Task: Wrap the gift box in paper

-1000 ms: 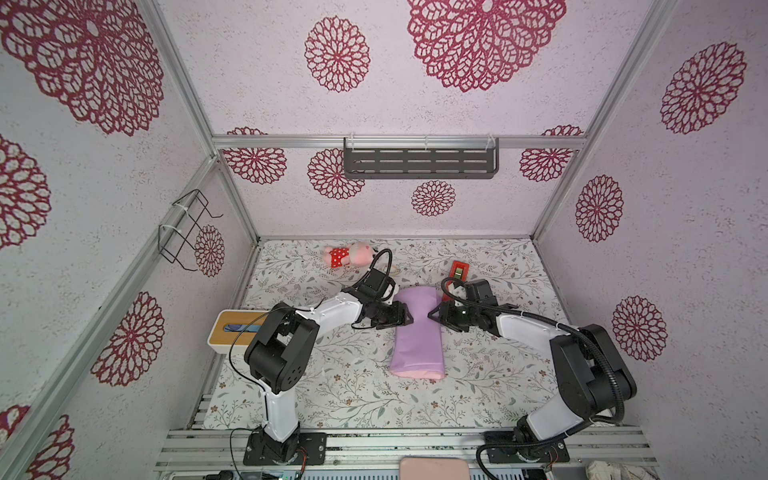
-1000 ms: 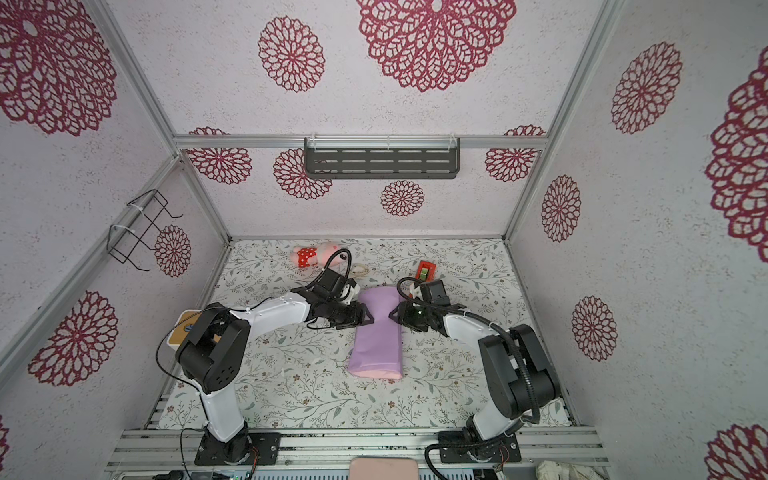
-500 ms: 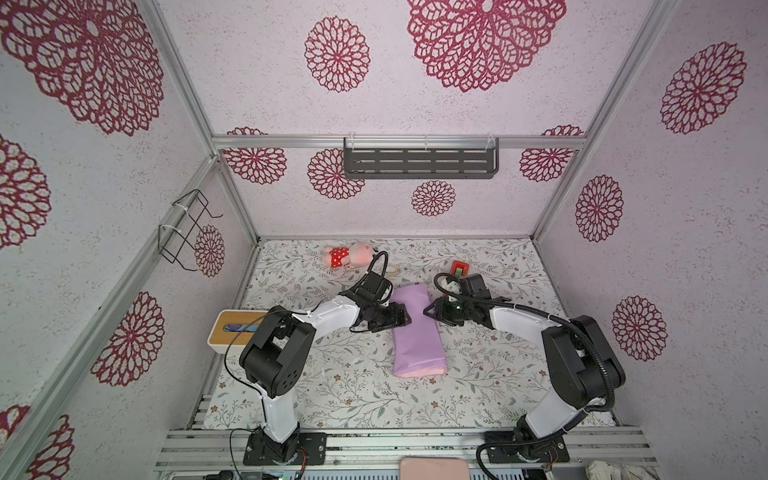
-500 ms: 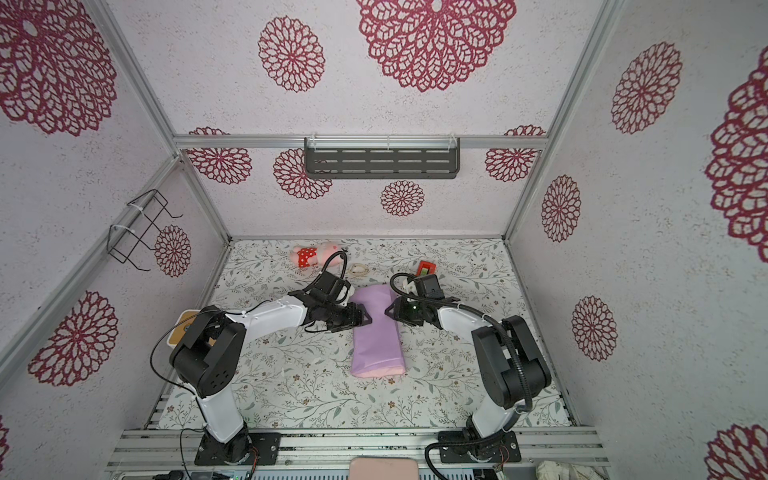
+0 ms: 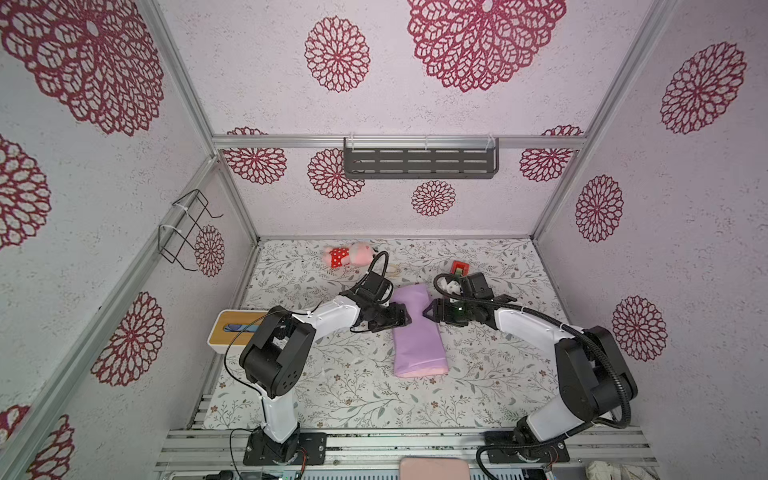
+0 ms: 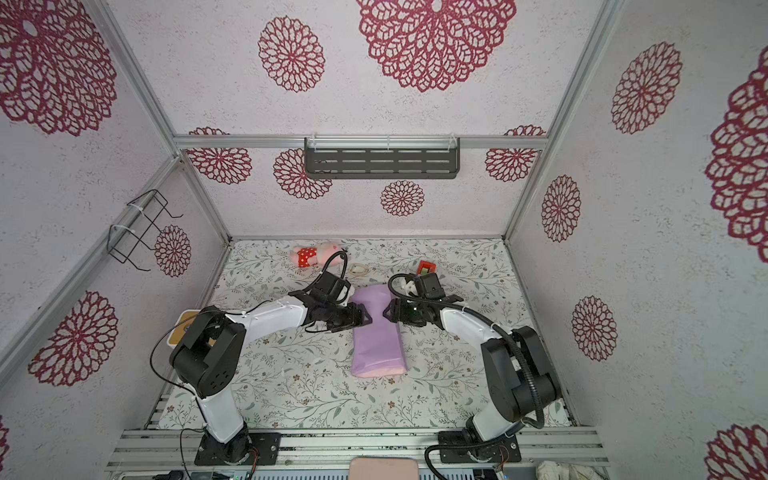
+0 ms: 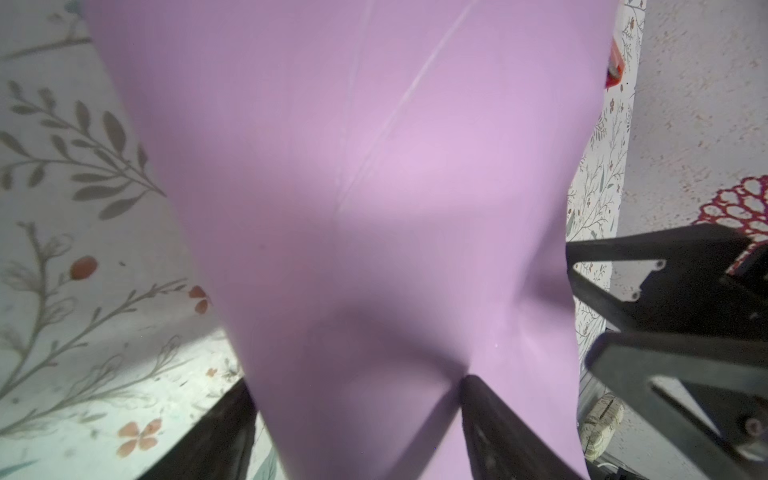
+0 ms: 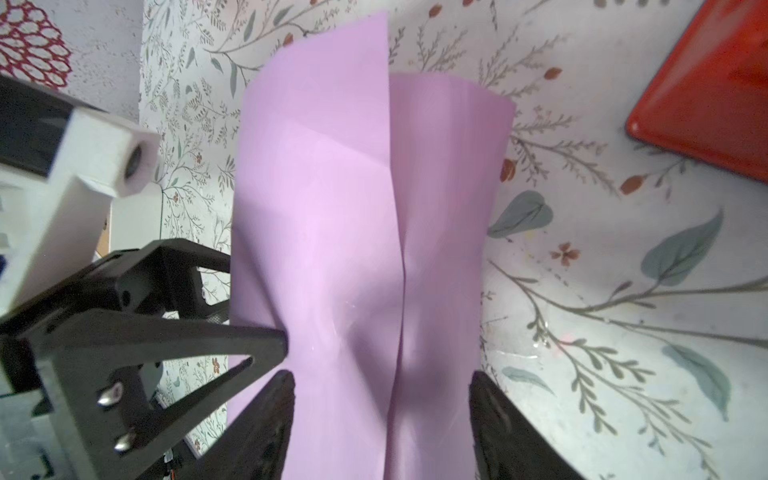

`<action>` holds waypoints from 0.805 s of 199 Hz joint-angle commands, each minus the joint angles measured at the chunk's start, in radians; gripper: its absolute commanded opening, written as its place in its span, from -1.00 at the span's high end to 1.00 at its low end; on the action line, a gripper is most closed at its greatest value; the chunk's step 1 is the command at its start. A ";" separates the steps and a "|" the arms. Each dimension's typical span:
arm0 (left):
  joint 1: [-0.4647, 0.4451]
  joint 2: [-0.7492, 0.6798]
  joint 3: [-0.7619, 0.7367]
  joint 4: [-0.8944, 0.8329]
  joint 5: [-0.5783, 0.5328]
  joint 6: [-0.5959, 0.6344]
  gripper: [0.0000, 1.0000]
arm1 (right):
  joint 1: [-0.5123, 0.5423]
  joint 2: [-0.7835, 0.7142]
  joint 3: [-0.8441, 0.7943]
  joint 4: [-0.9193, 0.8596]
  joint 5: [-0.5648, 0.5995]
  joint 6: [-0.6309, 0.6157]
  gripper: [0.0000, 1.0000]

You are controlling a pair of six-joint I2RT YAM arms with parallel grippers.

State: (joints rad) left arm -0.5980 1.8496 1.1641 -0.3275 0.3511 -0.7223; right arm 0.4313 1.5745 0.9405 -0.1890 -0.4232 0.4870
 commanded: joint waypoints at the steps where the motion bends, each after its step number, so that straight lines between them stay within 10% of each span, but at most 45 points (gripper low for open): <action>1: -0.006 0.018 -0.005 -0.056 -0.090 0.011 -0.58 | 0.027 -0.010 -0.019 -0.024 0.026 -0.030 -0.36; 160: 0.010 -0.183 -0.150 0.072 -0.040 -0.148 -0.79 | 0.035 -0.036 -0.165 0.066 0.032 0.042 0.25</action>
State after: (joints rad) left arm -0.5957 1.7035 1.0634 -0.2913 0.3271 -0.8219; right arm 0.4576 1.5318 0.8055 -0.0528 -0.4225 0.5285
